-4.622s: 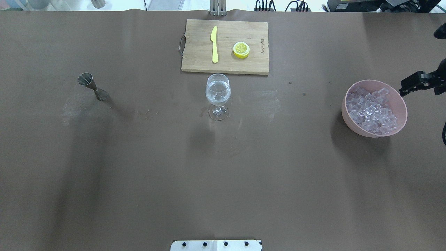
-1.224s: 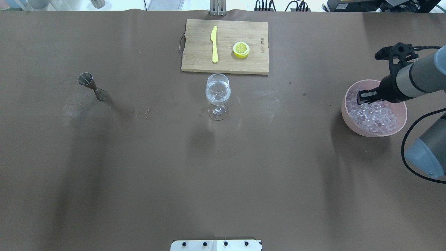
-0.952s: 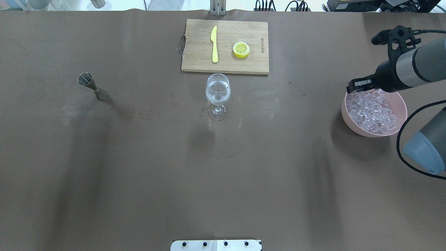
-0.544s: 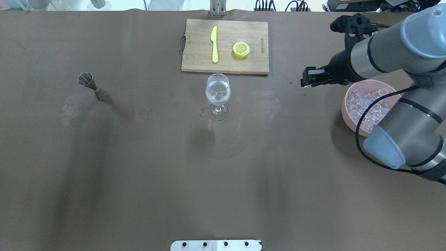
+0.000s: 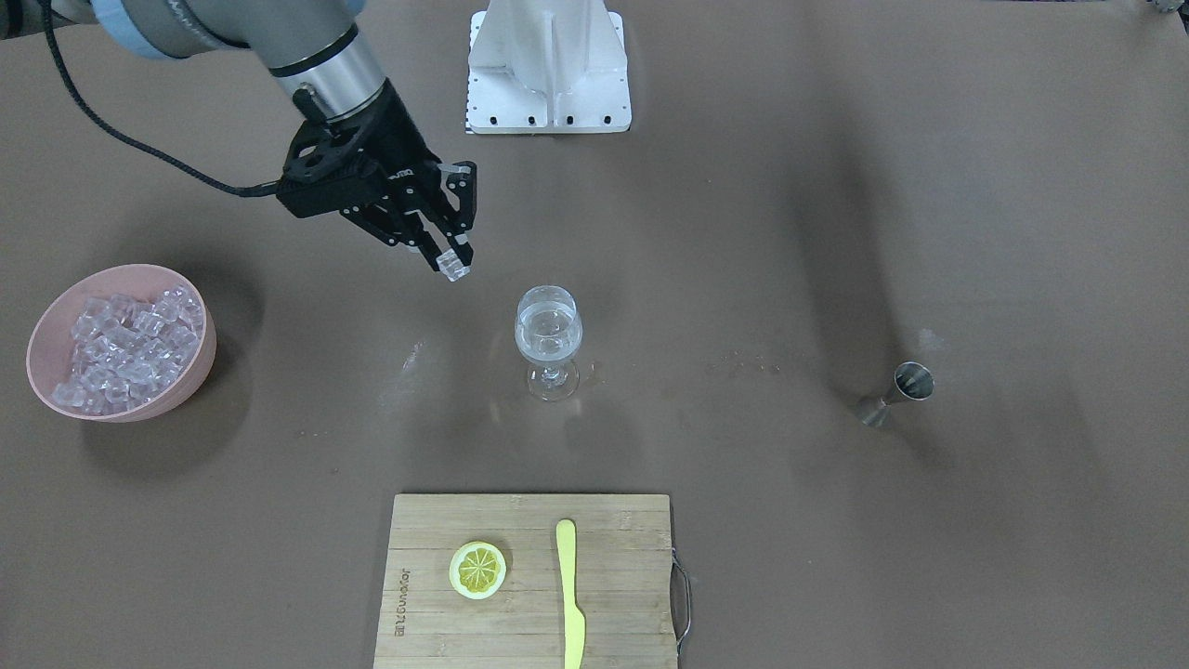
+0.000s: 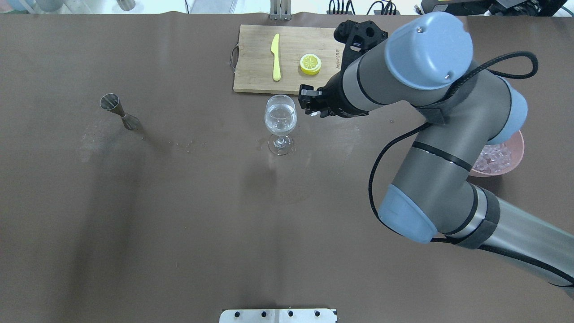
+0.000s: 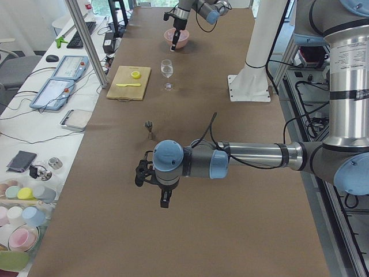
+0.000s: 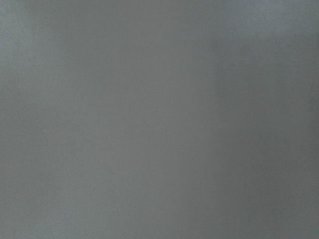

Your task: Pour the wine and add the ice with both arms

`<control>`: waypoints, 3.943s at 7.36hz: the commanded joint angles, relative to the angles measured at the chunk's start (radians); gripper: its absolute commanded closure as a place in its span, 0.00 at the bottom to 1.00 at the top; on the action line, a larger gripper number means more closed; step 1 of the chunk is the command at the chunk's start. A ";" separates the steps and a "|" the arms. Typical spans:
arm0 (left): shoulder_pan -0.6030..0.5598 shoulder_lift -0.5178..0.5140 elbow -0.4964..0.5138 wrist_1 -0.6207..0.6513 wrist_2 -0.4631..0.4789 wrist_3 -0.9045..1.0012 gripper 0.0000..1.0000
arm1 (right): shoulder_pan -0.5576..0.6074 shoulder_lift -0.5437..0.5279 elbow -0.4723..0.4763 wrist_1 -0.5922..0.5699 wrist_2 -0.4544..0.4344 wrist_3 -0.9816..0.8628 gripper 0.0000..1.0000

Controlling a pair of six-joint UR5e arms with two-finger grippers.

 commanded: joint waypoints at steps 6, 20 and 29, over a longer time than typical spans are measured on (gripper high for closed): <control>0.000 -0.001 0.003 0.000 0.000 0.000 0.01 | -0.032 0.225 -0.215 -0.192 -0.078 0.034 1.00; 0.000 -0.005 0.001 0.006 0.002 -0.011 0.01 | -0.022 0.251 -0.222 -0.223 -0.069 0.002 0.07; 0.006 0.009 0.026 0.012 0.017 -0.155 0.01 | 0.557 -0.374 0.004 -0.223 0.397 -0.801 0.00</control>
